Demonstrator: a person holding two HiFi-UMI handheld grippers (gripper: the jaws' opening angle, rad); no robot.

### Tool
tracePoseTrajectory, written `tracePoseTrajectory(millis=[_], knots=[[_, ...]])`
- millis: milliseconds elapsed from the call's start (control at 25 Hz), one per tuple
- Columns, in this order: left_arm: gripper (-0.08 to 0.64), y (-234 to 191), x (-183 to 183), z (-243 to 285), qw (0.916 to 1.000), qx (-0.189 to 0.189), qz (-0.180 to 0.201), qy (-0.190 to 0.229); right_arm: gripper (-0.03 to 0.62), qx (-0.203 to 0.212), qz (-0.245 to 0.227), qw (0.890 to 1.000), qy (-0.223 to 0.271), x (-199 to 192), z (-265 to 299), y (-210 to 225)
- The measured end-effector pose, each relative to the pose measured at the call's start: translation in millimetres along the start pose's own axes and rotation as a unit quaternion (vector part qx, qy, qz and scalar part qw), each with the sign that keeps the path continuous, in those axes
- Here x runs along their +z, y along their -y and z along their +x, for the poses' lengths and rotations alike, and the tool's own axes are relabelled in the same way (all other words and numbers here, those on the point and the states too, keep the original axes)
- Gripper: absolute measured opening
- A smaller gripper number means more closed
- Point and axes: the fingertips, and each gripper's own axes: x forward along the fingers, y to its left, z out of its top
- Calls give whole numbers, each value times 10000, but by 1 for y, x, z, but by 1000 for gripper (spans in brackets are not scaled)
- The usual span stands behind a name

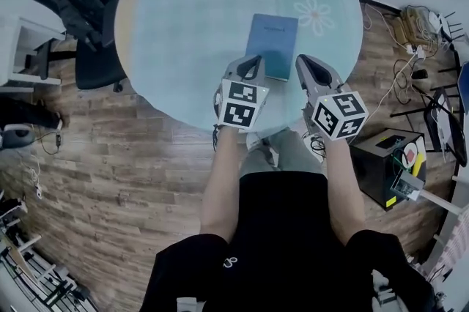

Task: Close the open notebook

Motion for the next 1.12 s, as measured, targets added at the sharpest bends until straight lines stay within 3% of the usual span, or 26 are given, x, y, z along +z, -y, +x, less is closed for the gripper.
tracePoseTrajectory(millis=[120,320,560,680,1120], knots=[[-6,-31,46,-35,9931,551,-428,942,9,225,-79,9994,257,21,12,-18],[-5,-57,107,-98,9734,1184,-323,1936,9,642,-27,9930,987,69,17,-47],[-5,-73,136,-169,9338,2107,-553,2840,8,664,-212,9885,1344,109,16,-72],[-6,-71,128,-178,9319,2244,-536,2798,6,598,-296,9882,1377,116,16,-80],[-6,-65,118,-167,9395,2160,-499,2612,6,536,-450,9897,1246,108,20,-81]])
